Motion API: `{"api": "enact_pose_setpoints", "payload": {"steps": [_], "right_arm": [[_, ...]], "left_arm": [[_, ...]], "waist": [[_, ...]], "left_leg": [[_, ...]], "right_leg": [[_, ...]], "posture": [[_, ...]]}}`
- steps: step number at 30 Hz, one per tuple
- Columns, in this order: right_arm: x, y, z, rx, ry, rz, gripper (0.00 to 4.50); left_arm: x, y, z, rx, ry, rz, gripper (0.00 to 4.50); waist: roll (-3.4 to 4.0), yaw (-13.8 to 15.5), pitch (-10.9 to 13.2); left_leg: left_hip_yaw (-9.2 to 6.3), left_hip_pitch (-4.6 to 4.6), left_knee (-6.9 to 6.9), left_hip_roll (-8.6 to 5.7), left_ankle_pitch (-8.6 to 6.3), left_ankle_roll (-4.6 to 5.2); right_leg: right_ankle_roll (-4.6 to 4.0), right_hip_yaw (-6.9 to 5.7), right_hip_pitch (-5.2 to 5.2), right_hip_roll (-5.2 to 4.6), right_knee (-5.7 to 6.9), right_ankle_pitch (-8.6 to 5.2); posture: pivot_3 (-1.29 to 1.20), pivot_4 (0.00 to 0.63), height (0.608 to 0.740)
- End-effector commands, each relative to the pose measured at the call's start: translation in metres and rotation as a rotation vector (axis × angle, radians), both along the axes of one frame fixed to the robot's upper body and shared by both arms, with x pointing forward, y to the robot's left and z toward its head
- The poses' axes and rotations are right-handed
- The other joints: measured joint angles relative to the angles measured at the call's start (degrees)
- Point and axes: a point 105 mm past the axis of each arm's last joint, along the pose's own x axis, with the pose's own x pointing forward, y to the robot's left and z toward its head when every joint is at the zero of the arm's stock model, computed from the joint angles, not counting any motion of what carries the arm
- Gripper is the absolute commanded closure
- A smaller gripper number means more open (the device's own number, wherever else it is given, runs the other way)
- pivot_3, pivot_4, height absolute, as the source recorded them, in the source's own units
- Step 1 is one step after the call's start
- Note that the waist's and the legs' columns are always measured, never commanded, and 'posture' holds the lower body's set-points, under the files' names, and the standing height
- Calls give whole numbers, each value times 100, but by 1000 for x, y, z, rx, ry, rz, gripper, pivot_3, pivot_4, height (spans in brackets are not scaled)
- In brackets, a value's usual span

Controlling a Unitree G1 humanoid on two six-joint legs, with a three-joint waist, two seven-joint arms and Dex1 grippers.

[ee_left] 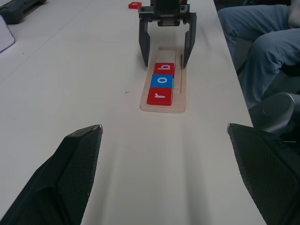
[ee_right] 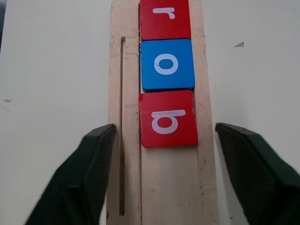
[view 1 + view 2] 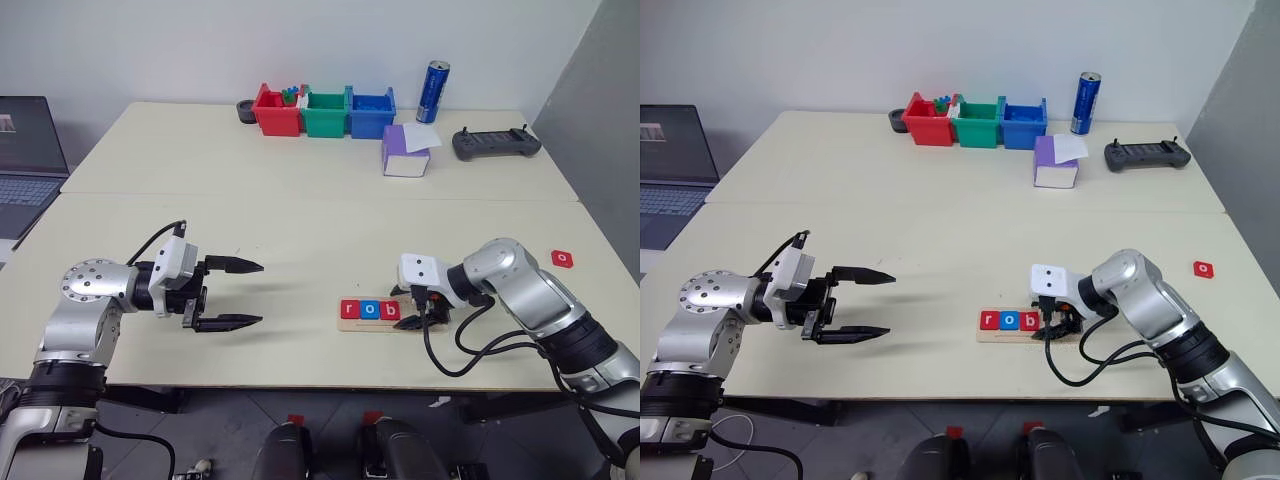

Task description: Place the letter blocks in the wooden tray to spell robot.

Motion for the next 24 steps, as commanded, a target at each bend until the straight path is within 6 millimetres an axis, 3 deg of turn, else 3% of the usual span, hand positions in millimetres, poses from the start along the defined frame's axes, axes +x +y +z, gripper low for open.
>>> {"api": "enact_pose_setpoints", "payload": {"steps": [1, 3, 8, 9, 12, 14, 17, 24], "right_arm": [[-2, -9, 40, 59, -76, -13, 656], [-2, -19, 52, 95, -84, -73, 656], [13, -74, 76, 273, -149, -419, 656], [19, -93, 78, 315, -188, -526, 656], [36, -182, 82, 445, -330, -1041, 656], [35, -215, 79, 478, -412, -1200, 656], [31, -238, 63, 467, -425, -1292, 656], [41, -268, 43, 481, -395, -1370, 656]], "left_arm": [[2, 0, 13, -7, -47, -12, 0], [2, 0, 13, -8, -47, -19, 0], [2, -3, 13, -14, -46, -34, 0], [2, -3, 13, -15, -46, -36, 0], [3, -5, 12, -21, -45, -40, 0], [4, -5, 12, -22, -44, -41, 0], [6, -5, 12, -21, -42, -43, 0], [11, -9, 13, -23, -47, -58, 0]], "waist": [[0, 5, 0], [0, 7, 0], [-9, 13, -5], [-9, 13, -5], [-10, 17, -6], [-10, 18, -6], [-9, -2, -7], [-7, -137, -7]], "left_leg": [[0, -1, 0, 0, 0, -1], [0, -1, 0, -1, 0, 0], [-1, 0, 0, -1, 1, -2], [-1, 0, -1, -1, 1, -2], [0, 1, -1, -2, 3, -6], [3, 1, 0, -8, 10, -16], [4, 4, -7, -7, 10, -17], [8, 14, -8, -3, 1, 2]], "right_leg": [[0, 0, -1, 0, 0, 0], [0, 0, 0, 0, -2, 0], [-1, 0, 4, -1, -5, 0], [-1, 0, 4, -1, -5, 0], [-1, 1, 6, -2, -4, 0], [-2, 3, 5, -8, -2, 1], [-2, 3, 5, -6, -2, 1], [1, 11, 5, 2, 12, 1]], "posture": [[0, 150, 740], [0, 150, 740], [0, 150, 740], [0, 150, 740], [0, 150, 740], [0, 150, 740], [0, 150, 740], [0, 150, 740]]}}
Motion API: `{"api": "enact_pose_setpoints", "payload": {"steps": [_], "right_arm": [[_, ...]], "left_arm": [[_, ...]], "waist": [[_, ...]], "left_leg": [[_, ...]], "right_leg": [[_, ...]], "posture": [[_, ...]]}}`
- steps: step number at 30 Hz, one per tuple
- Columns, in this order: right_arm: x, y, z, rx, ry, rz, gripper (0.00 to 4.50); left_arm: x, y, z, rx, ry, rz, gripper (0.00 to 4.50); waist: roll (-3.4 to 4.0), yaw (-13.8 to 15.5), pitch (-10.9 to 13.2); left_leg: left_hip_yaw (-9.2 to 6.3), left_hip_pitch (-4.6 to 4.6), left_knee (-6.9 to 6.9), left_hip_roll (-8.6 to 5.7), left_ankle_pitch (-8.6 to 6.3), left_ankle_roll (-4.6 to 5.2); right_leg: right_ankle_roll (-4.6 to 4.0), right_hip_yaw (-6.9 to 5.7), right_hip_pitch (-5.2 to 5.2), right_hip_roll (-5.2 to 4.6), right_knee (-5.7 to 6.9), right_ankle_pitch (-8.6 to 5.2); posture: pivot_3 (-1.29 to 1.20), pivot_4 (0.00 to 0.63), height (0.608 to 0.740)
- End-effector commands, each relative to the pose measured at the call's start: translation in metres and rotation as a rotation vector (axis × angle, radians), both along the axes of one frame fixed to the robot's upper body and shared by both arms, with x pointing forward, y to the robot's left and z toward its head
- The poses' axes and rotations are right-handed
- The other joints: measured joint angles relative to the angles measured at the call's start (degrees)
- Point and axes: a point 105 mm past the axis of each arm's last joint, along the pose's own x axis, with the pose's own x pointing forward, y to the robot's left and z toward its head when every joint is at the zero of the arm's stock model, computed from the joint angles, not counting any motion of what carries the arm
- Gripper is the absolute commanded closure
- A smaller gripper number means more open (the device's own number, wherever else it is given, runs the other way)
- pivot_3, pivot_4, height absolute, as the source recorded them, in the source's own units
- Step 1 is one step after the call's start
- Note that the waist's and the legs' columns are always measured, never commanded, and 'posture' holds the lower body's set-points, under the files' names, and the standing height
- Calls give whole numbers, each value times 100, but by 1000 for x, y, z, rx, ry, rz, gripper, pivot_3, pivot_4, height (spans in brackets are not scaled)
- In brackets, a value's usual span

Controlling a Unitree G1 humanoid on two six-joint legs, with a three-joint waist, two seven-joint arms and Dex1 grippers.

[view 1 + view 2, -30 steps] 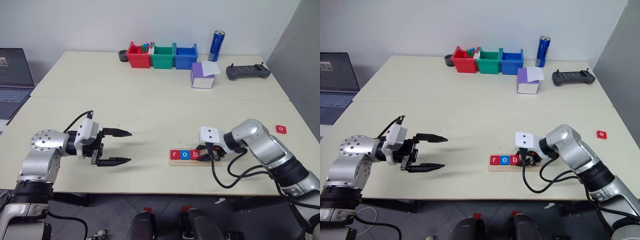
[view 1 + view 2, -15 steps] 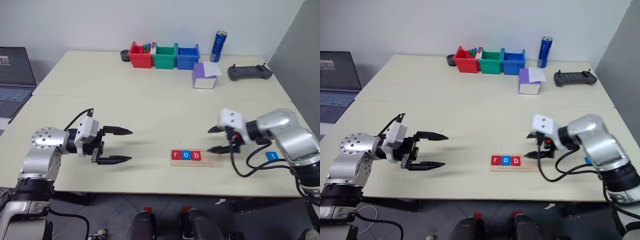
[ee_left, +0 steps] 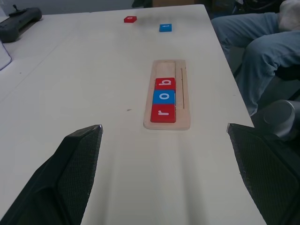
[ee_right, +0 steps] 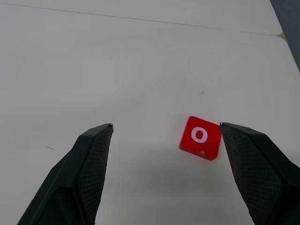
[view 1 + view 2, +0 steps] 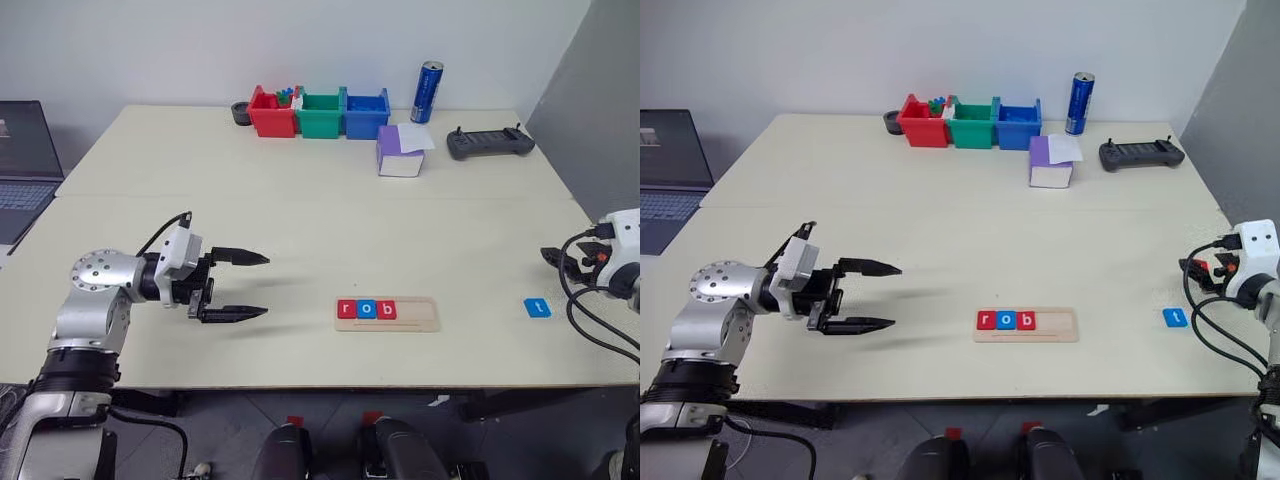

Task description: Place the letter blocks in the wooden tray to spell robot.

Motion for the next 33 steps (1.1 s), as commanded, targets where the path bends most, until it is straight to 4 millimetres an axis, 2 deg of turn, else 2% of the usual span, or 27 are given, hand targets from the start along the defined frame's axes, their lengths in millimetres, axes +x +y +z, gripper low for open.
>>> {"api": "enact_pose_setpoints", "payload": {"steps": [1, 4, 11, 23, 26, 31, 33], "right_arm": [[10, -15, 12, -17, -46, -35, 656], [21, -27, 4, 14, -45, -126, 656], [42, -17, -17, 72, -39, -159, 656], [40, -15, -47, 84, 30, -219, 656], [38, -14, -51, 102, 38, -222, 1220], [37, -12, -55, 106, 40, -211, 2918], [37, -12, -54, 86, 35, -208, 3052]], "left_arm": [[2, -1, 6, 1, -27, -8, 0], [1, 0, 6, 2, -27, -10, 0], [-3, 2, 6, -1, -28, 3, 0], [-8, 11, 13, 16, -43, 47, 0], [-9, 12, 13, 18, -43, 51, 0], [-9, 12, 12, 20, -36, 51, 0], [-7, 10, 12, 18, -35, 43, 0]], "waist": [[0, -33, 0], [0, -60, 0], [0, -50, 0], [0, -38, 0], [-1, -37, -1], [-2, -37, -2], [-3, -37, -2]], "left_leg": [[1, 1, 0, 0, 0, 0], [7, 5, 0, 1, 4, -6], [11, 4, -1, 0, 13, -21], [12, 4, 0, -1, 13, -22], [12, 6, -1, 0, 13, -22], [11, 9, 0, 0, 13, -22], [11, 9, 0, 0, 13, -22]], "right_leg": [[0, 2, 0, 0, 1, 0], [0, 9, -2, 1, 8, 0], [0, 16, -2, 1, 7, 0], [0, 19, 1, 0, 3, 0], [0, 18, 2, 0, 3, 0], [0, 18, 5, 0, 3, 0], [0, 18, 6, 0, 3, 0]], "posture": [[0, 150, 740], [0, 150, 740], [0, 150, 740], [0, 150, 740], [0, 150, 740], [0, 150, 740], [0, 150, 740]]}}
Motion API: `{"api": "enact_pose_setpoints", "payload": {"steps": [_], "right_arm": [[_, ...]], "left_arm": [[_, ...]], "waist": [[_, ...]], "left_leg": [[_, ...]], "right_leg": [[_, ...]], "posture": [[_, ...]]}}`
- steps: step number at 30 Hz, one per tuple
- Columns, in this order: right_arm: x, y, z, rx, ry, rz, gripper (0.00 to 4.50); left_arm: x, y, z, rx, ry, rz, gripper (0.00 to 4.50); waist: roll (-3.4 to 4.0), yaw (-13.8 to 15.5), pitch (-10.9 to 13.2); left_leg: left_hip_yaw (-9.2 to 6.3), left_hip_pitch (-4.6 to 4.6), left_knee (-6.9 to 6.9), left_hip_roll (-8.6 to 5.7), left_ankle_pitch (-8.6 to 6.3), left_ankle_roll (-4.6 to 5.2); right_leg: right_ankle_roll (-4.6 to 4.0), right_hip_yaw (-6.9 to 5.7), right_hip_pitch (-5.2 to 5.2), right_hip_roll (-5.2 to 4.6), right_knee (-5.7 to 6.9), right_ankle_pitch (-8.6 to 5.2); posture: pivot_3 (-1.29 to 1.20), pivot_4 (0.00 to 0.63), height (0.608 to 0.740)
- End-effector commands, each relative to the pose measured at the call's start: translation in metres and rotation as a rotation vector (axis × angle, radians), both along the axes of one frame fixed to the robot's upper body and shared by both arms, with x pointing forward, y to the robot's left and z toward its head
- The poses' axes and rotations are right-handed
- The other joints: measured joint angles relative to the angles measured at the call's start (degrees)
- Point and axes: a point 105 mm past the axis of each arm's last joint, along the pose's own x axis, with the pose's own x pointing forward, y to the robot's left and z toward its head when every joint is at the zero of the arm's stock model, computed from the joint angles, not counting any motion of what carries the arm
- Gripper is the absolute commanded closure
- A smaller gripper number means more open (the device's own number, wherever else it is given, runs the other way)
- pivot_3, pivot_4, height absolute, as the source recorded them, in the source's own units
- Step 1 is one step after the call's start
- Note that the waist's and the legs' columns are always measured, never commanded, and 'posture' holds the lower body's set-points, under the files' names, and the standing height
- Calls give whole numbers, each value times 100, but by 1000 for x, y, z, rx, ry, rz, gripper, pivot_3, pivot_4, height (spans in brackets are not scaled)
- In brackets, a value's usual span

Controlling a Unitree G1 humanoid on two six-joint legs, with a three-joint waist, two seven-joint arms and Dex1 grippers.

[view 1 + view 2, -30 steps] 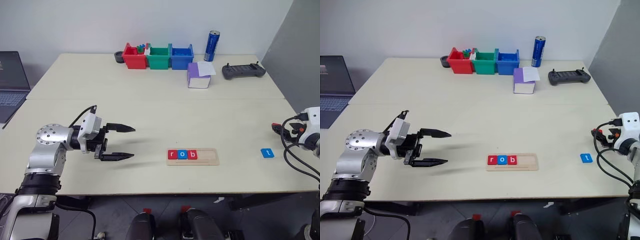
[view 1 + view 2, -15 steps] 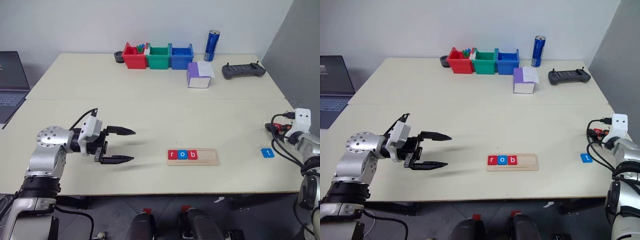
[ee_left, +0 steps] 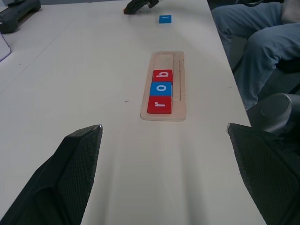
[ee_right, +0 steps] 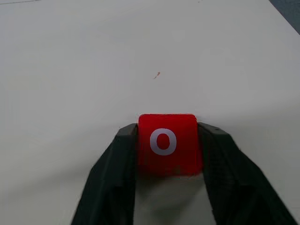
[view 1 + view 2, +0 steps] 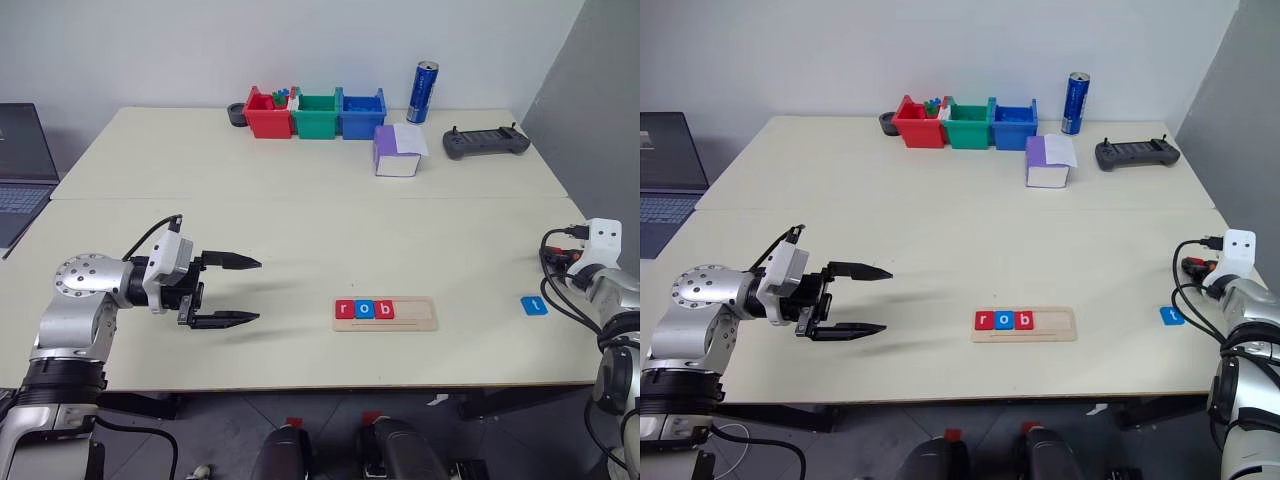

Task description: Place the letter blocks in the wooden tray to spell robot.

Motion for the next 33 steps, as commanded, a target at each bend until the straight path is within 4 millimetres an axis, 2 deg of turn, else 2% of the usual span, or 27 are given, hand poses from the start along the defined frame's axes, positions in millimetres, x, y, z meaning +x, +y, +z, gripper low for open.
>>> {"api": "enact_pose_setpoints", "payload": {"steps": [1, 3, 6, 9, 11, 15, 18, 24, 30, 32, 33], "right_arm": [[-3, 1, -7, -37, 29, 17, 3052], [-1, 10, -3, -159, 31, 95, 3052], [-4, 45, 17, -190, -58, 188, 3052], [-28, 96, 27, -173, -85, 248, 3052], [-46, 124, 23, -120, -78, 245, 3052], [-73, 163, 14, -39, -48, 240, 3052], [-81, 171, 10, -16, -24, 226, 3052], [-87, 166, 0, -12, 28, 206, 3052], [-85, 165, 5, -16, 40, 252, 986], [-84, 162, 15, -19, 39, 309, 345], [-84, 160, 23, -26, 29, 347, 345]], "left_arm": [[3, -2, 11, -11, -45, -8, 0], [5, -3, 11, -11, -45, -14, 0], [8, -5, 8, -9, -44, -26, 0], [10, -7, 6, -16, -42, -38, 0], [12, -10, 4, -24, -39, -50, 0], [15, -16, 2, -33, -41, -69, 0], [17, -17, 2, -33, -42, -74, 0], [21, -18, 4, -27, -47, -79, 0], [21, -19, 3, -27, -46, -85, 0], [21, -18, 2, -26, -42, -84, 0], [21, -18, 2, -25, -40, -84, 0]], "waist": [[0, 1, 0], [-1, 6, -1], [-1, 13, -3], [2, -12, -5], [5, -3, -4], [4, 16, -5], [2, 25, -6], [1, 22, -7], [0, 18, -7], [0, 18, -6], [0, 20, -6]], "left_leg": [[0, 0, 0, 0, 0, 0], [-1, 0, 0, 0, 0, 0], [-5, -3, -3, 3, 0, 0], [-6, -8, -6, 6, 0, 0], [-7, -9, -7, 7, -2, 1], [-14, -10, -4, 8, -8, 13], [-15, -12, 2, 5, -8, 16], [-15, -13, -4, 4, -8, 16], [-15, -13, -3, 4, -8, 16], [-15, -13, -2, 3, -8, 17], [-15, -13, -3, 3, -8, 17]], "right_leg": [[0, 0, 0, 0, 0, 0], [0, -1, 0, 0, 0, 0], [1, -5, 0, 1, -4, 0], [1, -6, -10, 2, 4, 0], [2, -5, -17, 4, 15, -1], [3, -12, -17, 5, 21, -1], [4, -10, -14, 2, 15, 0], [3, -11, -16, 3, 9, -1], [3, -12, -15, 4, 9, -1], [3, -11, -15, 4, 8, -1], [3, -11, -15, 4, 7, -1]], "posture": [[0, 150, 740], [0, 150, 740], [0, 150, 740], [0, 150, 740], [0, 150, 740], [0, 150, 740], [0, 150, 740], [0, 150, 740], [0, 150, 740], [0, 150, 740], [0, 150, 740]]}}
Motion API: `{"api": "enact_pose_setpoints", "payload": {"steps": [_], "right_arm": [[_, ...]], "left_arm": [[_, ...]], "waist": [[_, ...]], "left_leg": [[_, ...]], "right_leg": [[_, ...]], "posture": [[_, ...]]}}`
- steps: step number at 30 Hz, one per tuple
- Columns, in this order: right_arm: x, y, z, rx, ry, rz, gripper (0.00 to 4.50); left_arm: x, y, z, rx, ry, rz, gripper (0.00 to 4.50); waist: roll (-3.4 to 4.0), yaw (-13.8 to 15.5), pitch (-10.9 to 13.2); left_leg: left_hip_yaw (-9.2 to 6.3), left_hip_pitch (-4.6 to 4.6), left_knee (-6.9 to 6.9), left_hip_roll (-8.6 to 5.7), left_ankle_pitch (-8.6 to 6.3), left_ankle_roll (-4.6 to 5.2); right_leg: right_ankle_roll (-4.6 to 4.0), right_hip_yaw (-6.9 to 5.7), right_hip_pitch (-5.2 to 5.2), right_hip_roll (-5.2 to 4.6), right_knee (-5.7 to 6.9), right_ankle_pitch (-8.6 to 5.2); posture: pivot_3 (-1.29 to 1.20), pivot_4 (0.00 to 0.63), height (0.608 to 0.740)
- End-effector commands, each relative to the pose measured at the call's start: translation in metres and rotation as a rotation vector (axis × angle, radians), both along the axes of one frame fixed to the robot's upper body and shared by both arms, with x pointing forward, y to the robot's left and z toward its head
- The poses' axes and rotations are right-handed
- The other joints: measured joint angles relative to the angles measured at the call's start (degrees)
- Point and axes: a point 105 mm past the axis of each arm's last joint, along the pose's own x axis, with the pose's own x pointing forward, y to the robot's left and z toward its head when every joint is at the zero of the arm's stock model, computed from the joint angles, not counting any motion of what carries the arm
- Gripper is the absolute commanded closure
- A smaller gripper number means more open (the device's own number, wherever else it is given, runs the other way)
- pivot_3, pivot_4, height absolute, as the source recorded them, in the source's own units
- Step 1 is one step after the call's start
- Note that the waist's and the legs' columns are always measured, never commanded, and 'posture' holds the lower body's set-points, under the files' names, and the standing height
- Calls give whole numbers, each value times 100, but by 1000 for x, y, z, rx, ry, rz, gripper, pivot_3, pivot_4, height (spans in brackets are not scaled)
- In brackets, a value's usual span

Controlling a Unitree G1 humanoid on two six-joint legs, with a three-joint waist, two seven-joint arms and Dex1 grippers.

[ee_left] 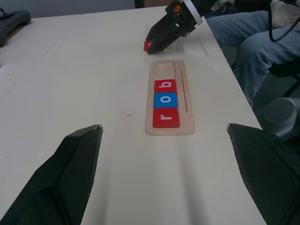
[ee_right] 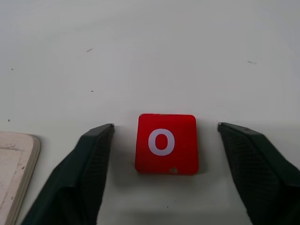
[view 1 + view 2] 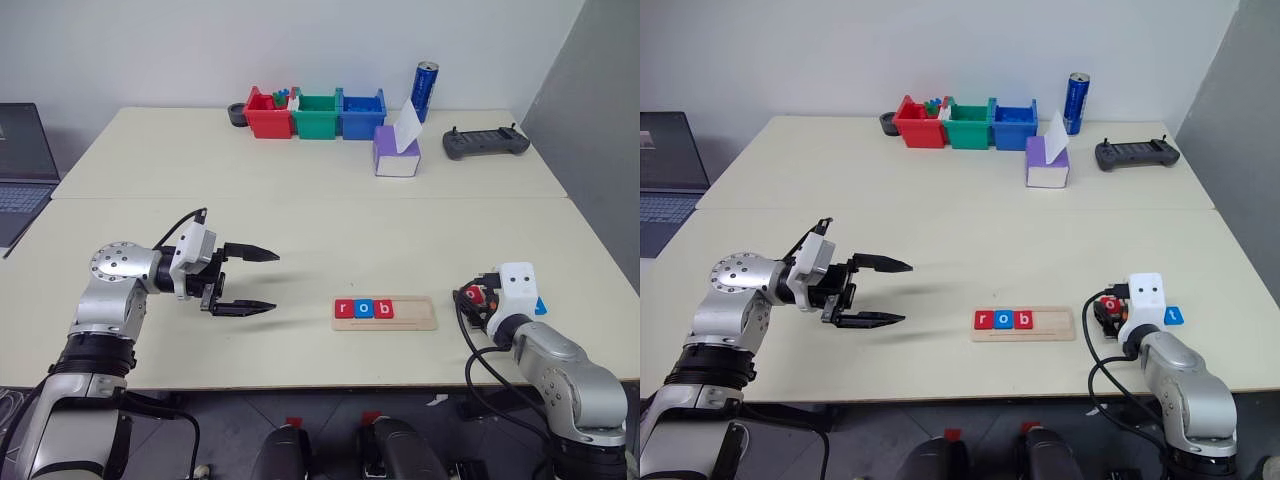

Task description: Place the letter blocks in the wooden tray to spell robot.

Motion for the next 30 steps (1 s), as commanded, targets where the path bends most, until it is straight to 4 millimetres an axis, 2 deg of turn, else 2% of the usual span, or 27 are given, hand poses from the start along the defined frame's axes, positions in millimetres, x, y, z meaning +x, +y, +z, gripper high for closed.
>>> {"api": "enact_pose_setpoints", "payload": {"steps": [1, 4, 6, 9, 14, 19, 23, 30], "right_arm": [[2, -8, 36, -23, -71, 129, 345], [3, -16, 54, -103, -89, 304, 345], [-2, -14, 64, -154, -78, 513, 345], [-8, -20, 62, -212, 2, 808, 345], [8, -45, 48, -368, 128, 1080, 345], [23, -47, 38, -435, 150, 1191, 345], [32, -44, 25, -457, 151, 1196, 345], [35, -42, 10, -459, 190, 1203, 345]], "left_arm": [[0, 1, 7, 3, -26, -11, 0], [1, 1, 7, 5, -24, -11, 0], [1, 2, 7, 6, -25, -11, 0], [2, 1, 8, 7, -23, -11, 0], [2, -1, 11, 7, -32, -18, 0], [-4, 4, 13, 15, -38, -12, 0], [-12, 4, 11, 16, -26, -14, 0], [-22, 6, 12, 13, -14, -18, 0]], "waist": [[1, 4, 1], [1, 5, 1], [-3, 8, 2], [-5, 2, 4], [-12, -13, 8], [-11, -9, 8], [-11, -4, 8], [-7, 7, 10]], "left_leg": [[0, -1, 0, -1, 0, 0], [-1, -2, -2, -1, -1, 2], [-7, -2, -6, -1, -2, 4], [-12, -6, -9, 1, -3, 5], [-10, -5, -3, 0, -3, 7], [-4, -5, -1, 3, -1, 2], [2, -4, 0, 4, 12, -20], [6, -1, 4, 2, 12, -20]], "right_leg": [[0, 0, 0, 0, -1, 0], [0, -2, 0, 1, -8, 0], [1, -11, 5, 3, -21, 0], [1, -16, 6, 9, -33, 0], [5, -13, 7, 11, -34, 3], [3, -9, 4, 11, -29, 3], [2, -5, 5, 8, -28, 3], [1, -2, 8, 1, -26, 3]], "posture": [[0, 150, 740], [0, 150, 740], [0, 150, 740], [0, 150, 740], [0, 150, 740], [0, 150, 740], [0, 150, 740], [0, 150, 740]]}}
